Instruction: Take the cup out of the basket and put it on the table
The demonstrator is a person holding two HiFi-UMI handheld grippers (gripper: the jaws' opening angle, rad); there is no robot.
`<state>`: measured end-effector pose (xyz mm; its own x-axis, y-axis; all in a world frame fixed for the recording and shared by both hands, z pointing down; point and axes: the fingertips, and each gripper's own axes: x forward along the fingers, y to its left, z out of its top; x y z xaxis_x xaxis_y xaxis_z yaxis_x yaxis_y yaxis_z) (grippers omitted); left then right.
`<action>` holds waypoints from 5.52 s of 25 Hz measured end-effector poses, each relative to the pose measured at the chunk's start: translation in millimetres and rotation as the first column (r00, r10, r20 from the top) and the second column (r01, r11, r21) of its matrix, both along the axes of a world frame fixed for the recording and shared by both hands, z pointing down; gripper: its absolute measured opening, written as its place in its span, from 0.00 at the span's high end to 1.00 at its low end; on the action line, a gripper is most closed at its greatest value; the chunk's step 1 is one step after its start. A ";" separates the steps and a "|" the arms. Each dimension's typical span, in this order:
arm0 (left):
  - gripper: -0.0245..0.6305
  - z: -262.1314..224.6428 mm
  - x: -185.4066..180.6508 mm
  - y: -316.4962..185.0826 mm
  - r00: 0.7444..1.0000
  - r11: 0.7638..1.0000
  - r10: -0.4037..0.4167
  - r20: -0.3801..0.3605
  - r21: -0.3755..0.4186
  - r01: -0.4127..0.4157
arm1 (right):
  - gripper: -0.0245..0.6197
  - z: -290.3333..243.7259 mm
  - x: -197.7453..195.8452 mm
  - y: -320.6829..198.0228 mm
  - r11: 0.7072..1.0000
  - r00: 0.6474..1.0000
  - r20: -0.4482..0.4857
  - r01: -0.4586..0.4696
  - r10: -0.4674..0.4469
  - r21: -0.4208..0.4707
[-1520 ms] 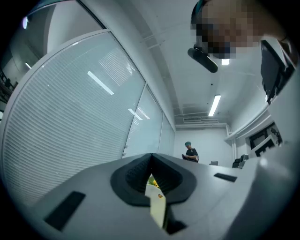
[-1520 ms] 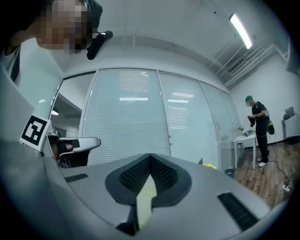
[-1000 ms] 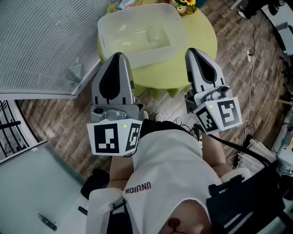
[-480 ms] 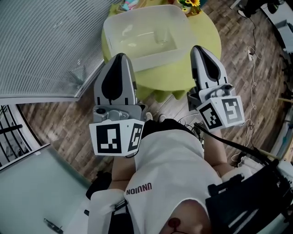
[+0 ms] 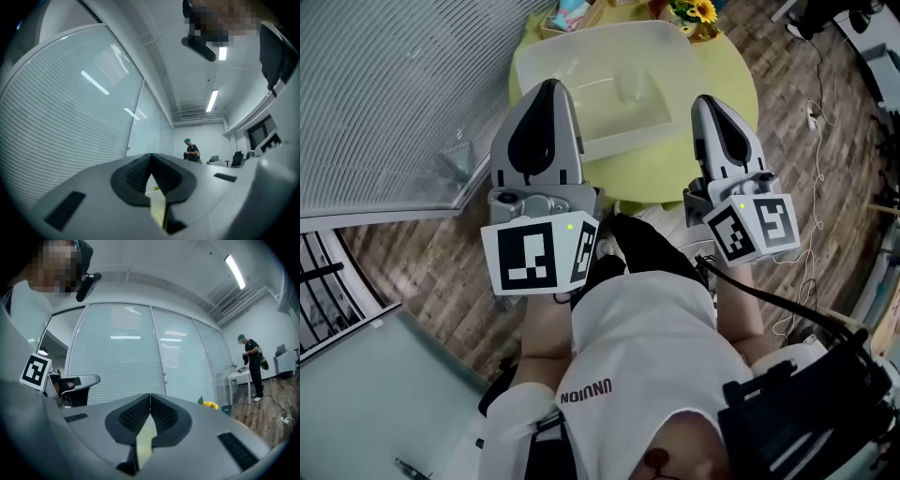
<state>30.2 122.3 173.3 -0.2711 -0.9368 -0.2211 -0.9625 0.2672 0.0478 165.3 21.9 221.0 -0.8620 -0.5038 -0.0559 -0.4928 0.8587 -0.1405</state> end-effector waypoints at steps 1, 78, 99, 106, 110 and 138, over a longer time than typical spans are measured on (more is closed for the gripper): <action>0.94 -1.9 -2.4 -5.6 1.000 1.000 -0.003 0.011 0.001 0.003 | 0.93 0.9 -2.8 -3.8 1.000 1.000 0.009 0.007 -0.007 -0.003; 0.94 163.0 -111.2 -242.2 0.889 0.875 0.339 -0.307 -0.245 -0.418 | 0.64 253.8 -141.1 -184.6 0.797 0.853 -0.517 -0.360 0.071 -0.484; 0.94 166.3 -111.5 -239.2 0.878 0.876 0.349 -0.328 -0.220 -0.430 | 0.53 302.0 -135.8 -177.1 0.720 0.765 -0.642 -0.415 -0.054 -0.556; 0.94 164.6 -110.3 -241.5 0.875 0.876 0.352 -0.333 -0.213 -0.433 | 0.51 312.9 -134.5 -181.3 0.686 0.748 -0.659 -0.437 -0.081 -0.581; 0.94 163.1 -110.4 -240.4 0.873 0.876 0.350 -0.339 -0.211 -0.433 | 0.50 315.4 -137.4 -182.3 0.686 0.737 -0.668 -0.437 -0.098 -0.582; 0.94 163.4 -111.2 -240.9 0.860 0.872 0.358 -0.364 -0.199 -0.447 | 0.49 351.4 -136.0 -179.2 0.630 0.696 -0.702 -0.479 -0.152 -0.611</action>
<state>-81.0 -118.6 336.7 0.1311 -0.9878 0.0838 -0.9355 -0.0952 0.3402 29.3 -157.3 572.4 -0.3884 -0.2291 0.8926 -0.8292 0.5093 -0.2301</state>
